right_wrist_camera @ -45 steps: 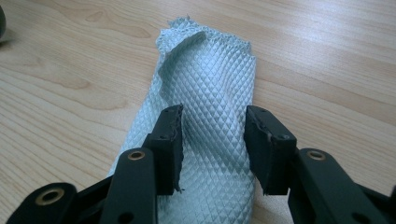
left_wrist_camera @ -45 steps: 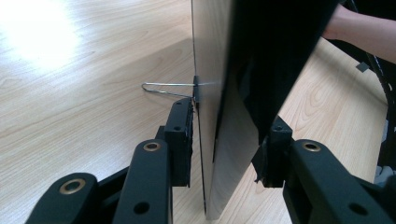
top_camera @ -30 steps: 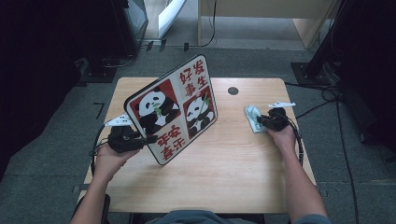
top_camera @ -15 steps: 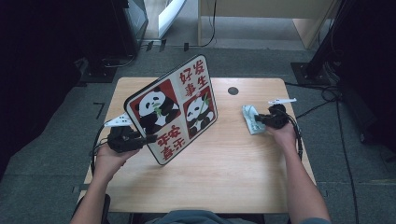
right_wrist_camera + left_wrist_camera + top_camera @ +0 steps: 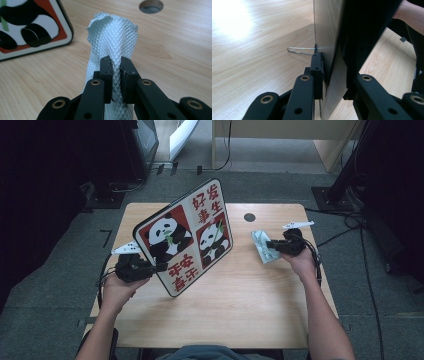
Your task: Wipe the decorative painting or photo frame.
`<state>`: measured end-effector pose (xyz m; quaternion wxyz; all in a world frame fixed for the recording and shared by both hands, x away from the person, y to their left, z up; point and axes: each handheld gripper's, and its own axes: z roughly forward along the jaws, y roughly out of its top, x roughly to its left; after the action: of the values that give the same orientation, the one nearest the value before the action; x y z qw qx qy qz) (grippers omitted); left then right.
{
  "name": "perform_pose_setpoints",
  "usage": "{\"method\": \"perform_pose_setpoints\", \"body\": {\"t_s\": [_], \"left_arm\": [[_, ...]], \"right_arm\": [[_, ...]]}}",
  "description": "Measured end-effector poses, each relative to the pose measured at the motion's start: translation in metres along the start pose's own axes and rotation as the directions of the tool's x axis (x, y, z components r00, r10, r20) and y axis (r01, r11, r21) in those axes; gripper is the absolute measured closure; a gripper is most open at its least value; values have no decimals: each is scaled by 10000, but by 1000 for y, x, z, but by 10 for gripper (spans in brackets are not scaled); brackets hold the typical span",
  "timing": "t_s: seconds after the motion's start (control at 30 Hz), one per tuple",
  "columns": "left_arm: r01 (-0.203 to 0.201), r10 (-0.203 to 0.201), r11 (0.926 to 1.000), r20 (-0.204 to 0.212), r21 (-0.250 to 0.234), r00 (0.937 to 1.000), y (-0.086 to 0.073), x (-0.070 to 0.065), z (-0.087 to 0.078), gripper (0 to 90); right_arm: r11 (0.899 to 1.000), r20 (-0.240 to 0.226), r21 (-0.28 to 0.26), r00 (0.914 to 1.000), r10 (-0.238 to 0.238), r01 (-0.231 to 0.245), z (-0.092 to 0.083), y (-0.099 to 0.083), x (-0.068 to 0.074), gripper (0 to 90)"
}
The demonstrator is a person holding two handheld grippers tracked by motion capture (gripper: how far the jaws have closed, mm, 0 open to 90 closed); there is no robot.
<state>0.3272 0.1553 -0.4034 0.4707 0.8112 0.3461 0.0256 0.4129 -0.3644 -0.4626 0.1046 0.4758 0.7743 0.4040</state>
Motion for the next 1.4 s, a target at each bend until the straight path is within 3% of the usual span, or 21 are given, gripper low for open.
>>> {"method": "perform_pose_setpoints", "body": {"t_s": [0.2, 0.63, 1.03, 1.4], "left_arm": [[236, -235, 9997, -17, 32, 9997, 1, 1, 0, 783], [326, -327, 9995, -127, -58, 9994, 1, 0, 0, 797], [373, -373, 9993, -65, 45, 9993, 2, -2, 0, 796], [311, -311, 9995, -7, 101, 9995, 1, -5, -2, 795]], "right_arm": [[9992, -230, -160, 9991, -370, 366, -3, 10, 17, 823], [9935, -643, -629, 9931, -985, 945, -12, 32, 53, 822], [9894, -784, -782, 9886, -1286, 1225, -21, 52, 69, 822], [9788, -952, -1090, 9783, -1839, 1734, -27, 77, 89, 821]]}}
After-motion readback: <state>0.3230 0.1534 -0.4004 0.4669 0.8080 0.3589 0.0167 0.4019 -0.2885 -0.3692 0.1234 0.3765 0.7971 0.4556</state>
